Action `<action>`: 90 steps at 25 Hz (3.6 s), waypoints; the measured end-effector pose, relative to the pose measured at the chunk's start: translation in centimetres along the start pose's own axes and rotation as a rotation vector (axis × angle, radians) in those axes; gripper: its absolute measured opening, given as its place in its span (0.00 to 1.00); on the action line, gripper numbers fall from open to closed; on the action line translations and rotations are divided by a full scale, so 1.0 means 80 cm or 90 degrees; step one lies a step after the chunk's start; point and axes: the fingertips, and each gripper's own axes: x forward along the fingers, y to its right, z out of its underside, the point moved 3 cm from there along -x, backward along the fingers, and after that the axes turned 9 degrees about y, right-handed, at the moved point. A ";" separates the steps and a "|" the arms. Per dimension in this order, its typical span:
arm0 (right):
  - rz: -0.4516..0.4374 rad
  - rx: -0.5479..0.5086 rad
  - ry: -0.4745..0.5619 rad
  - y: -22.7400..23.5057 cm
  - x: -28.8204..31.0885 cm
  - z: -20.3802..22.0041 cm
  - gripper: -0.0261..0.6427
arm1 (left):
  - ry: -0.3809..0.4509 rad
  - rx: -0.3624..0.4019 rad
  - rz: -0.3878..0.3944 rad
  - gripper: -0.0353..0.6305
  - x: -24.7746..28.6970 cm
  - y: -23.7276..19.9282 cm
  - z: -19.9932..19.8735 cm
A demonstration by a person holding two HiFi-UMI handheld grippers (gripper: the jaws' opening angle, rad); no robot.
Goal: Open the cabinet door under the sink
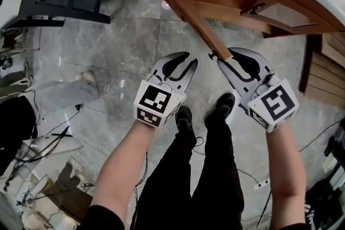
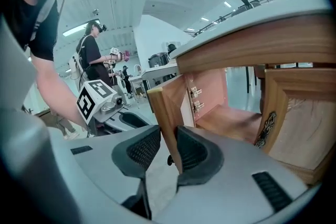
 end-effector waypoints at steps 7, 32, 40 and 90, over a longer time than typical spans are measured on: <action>0.004 0.040 0.012 -0.063 0.018 0.018 0.21 | -0.006 0.004 -0.023 0.20 -0.074 -0.012 0.034; 0.017 0.116 0.055 -0.165 0.087 -0.025 0.18 | -0.014 -0.007 -0.032 0.17 -0.202 -0.026 0.066; 0.094 0.124 0.076 -0.079 0.012 -0.016 0.17 | -0.017 0.000 0.045 0.17 -0.111 0.042 0.043; 0.405 0.209 0.020 0.255 0.018 0.070 0.22 | 0.039 0.019 0.034 0.14 0.216 -0.042 -0.101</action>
